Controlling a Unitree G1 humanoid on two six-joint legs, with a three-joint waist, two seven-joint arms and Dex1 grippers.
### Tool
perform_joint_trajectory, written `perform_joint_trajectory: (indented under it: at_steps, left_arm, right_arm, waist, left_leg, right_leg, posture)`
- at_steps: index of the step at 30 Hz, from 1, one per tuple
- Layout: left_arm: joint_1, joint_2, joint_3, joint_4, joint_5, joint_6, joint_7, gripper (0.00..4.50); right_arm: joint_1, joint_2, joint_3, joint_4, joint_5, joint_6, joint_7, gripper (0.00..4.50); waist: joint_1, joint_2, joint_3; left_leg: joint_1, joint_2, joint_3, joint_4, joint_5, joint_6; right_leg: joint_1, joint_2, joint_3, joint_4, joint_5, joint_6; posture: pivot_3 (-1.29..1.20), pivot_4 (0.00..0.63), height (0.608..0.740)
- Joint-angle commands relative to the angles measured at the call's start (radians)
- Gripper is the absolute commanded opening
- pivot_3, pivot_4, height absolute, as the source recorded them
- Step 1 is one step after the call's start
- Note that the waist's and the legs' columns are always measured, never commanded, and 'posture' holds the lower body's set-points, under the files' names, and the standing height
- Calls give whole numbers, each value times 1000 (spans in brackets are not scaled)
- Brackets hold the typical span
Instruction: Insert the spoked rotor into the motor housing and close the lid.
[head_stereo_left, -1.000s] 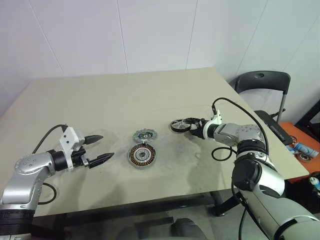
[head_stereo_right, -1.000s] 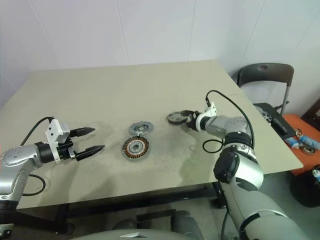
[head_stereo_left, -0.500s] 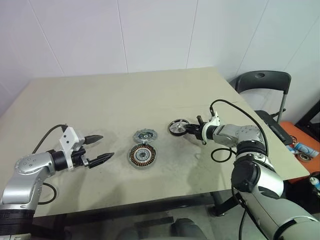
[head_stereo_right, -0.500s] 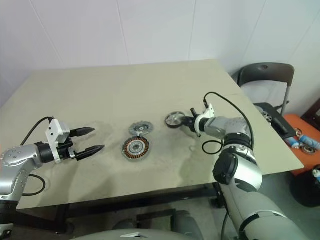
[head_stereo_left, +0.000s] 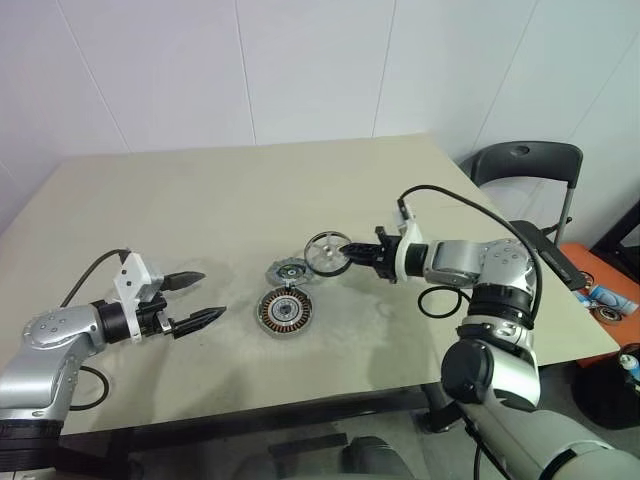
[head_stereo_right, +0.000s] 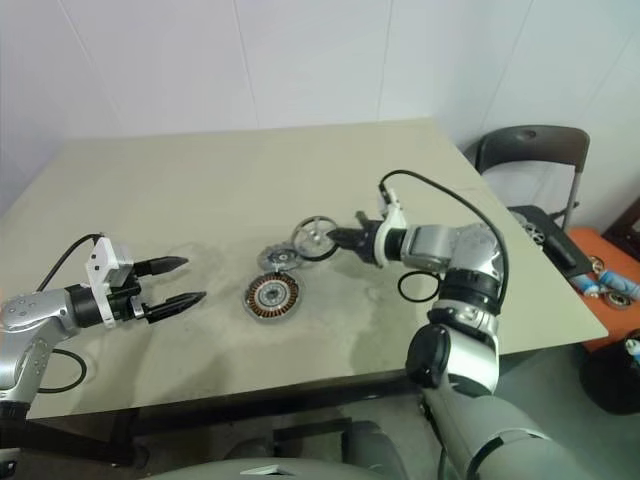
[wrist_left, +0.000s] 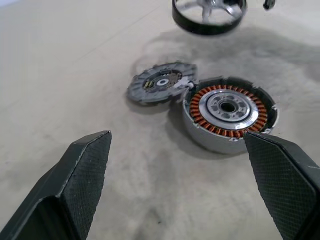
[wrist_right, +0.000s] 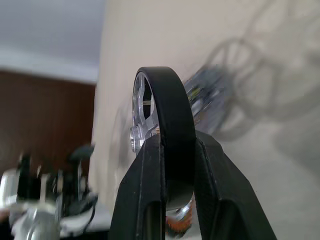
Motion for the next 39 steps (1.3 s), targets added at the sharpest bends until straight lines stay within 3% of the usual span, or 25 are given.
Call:
perform_joint_trajectory:
  at_steps: [1, 18, 26, 39]
  left_arm:
    - [-9, 18, 40, -59, -29, 9, 8, 4500]
    - [54, 29, 49, -140, -80, 22, -52, 4500]
    - [127, 42, 67, -187, -95, 5, -94, 4500]
    - [154, 48, 93, -188, -97, -1, -93, 4500]
  right_arm:
    - [1, 60, 5, -56, 112, 6, -65, 394]
    - [126, 140, 108, -65, 470, 6, -385, 394]
    - [146, 167, 110, -52, 530, 6, -481, 394]
    - [153, 188, 117, -24, 529, -9, -516, 394]
  waist:
    - [0, 0, 0]
    - [-6, 0, 0]
    - [-13, 1, 0]
    - [-28, 1, 1]
  left_leg:
    - [0, 0, 0, 0, 0, 0]
    - [-1, 0, 0, 0, 0, 0]
    - [-1, 0, 0, 0, 0, 0]
    - [-1, 1, -1, -1, 0, 0]
  right_leg:
    - [0, 0, 0, 0, 0, 0]
    - [0, 0, 0, -1, 0, 0]
    - [0, 1, 0, -1, 0, 0]
    - [0, 2, 0, -2, 0, 0]
  posture:
    - [0, 0, 740]
    - [0, 0, 740]
    - [0, 0, 740]
    - [0, 0, 740]
